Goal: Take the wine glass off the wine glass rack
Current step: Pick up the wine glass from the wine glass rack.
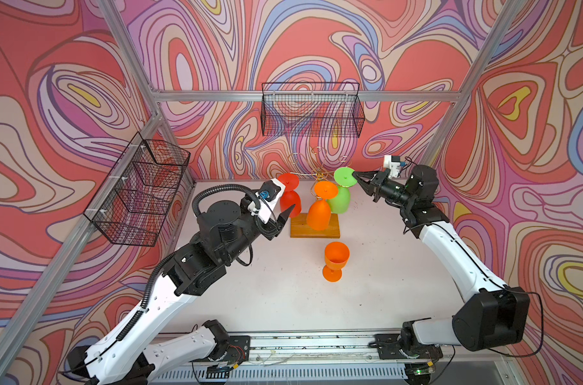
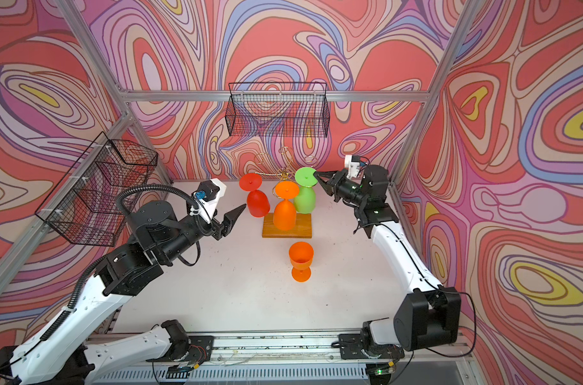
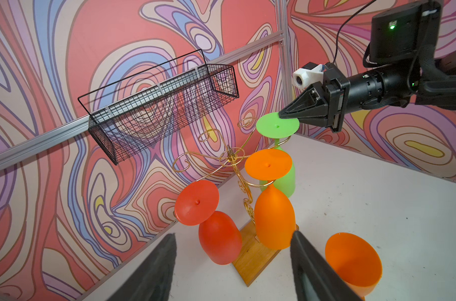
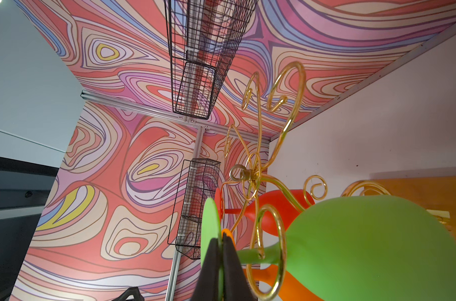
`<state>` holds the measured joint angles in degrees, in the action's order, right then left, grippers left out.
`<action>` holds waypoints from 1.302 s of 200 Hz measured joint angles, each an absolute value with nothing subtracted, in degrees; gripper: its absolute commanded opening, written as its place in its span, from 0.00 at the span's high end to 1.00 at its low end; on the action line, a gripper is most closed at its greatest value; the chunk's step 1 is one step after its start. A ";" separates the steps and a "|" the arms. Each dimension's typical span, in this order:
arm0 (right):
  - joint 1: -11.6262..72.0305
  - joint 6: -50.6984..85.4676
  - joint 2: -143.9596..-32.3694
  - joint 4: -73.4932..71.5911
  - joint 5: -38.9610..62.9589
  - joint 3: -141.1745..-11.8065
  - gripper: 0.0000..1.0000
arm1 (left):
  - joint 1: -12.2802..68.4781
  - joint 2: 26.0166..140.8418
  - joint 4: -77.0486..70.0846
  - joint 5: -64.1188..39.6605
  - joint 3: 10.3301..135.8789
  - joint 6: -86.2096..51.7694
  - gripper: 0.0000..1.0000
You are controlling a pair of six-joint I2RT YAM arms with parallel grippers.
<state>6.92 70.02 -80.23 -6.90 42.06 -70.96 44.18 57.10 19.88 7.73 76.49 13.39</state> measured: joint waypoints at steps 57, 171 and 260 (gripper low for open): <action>7.09 70.02 -82.39 -7.79 41.69 -71.42 1.00 | 44.18 57.10 19.88 7.73 76.49 13.41 0.32; 7.22 69.21 -83.74 -8.43 40.73 -74.19 1.00 | 44.14 57.08 19.92 7.70 76.49 13.41 0.32; 7.40 65.82 -84.36 -6.63 38.35 -76.20 1.00 | 44.14 57.10 19.94 7.51 76.49 13.41 0.32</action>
